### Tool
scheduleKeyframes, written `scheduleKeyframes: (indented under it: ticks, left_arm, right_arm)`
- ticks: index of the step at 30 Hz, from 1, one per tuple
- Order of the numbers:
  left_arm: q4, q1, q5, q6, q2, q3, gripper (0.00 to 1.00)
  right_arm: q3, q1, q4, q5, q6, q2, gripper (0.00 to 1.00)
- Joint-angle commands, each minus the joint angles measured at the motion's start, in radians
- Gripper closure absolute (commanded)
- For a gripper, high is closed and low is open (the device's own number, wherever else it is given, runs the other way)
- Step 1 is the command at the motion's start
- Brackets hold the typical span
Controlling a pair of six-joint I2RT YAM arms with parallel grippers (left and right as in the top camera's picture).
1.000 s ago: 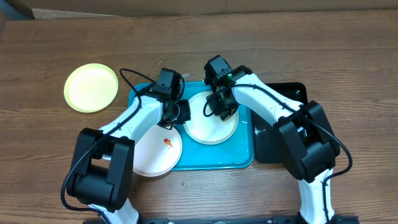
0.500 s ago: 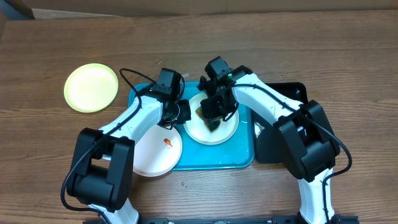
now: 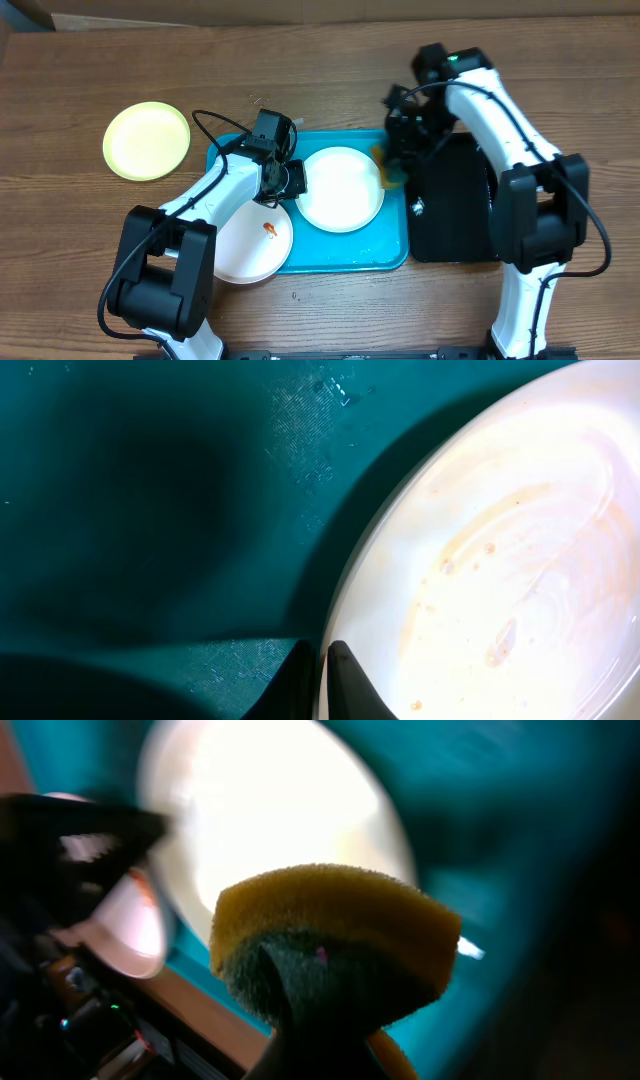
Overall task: Clean dirty plates on tray and stack at the side
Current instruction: 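Return the sponge to the black tray and release it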
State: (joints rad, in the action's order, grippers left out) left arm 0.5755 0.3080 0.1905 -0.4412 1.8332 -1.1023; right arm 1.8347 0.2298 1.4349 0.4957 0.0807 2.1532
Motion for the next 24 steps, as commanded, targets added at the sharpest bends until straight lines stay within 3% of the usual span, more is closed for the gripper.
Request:
scheduleKeyframes:
  ticks: [1,5,9,19,20,21,22,24]
  left_arm:
    - [-0.005,0.008,0.009,0.007,0.013,-0.012,0.91]
    - [-0.004,0.008,0.010,0.007,0.013,-0.012,0.91]
    - [-0.004,0.008,0.009,0.007,0.013,-0.012,0.91]
    - [-0.005,0.008,0.009,0.007,0.013,-0.012,0.91]
    - [-0.005,0.008,0.009,0.007,0.013,-0.012,0.91]
    - [-0.005,0.008,0.010,0.007,0.013,-0.012,0.91]
    - [-0.006,0.008,0.010,0.007,0.013,-0.012,0.91]
    - [-0.008,0.008,0.011,0.007,0.013,-0.012,0.91]
  right_arm:
    - [0.023,-0.068,0.053,-0.168,0.006,-0.024,0.96]
    - [0.016,-0.129,0.051,-0.351,-0.133,-0.024,0.96]
    - [-0.035,-0.136,0.003,-0.436,-0.164,-0.023,0.96]
    - [-0.257,-0.126,-0.247,-0.454,-0.164,-0.023,0.96]
    - [-0.274,-0.126,-0.271,-0.454,-0.164,-0.023,0.94]
    - [-0.287,-0.126,-0.289,-0.454,-0.164,-0.023,0.83]
    - [-0.298,-0.126,-0.307,-0.454,-0.164,-0.021,0.62]
    - [-0.303,-0.126,-0.313,-0.454,-0.164,-0.021,0.55]
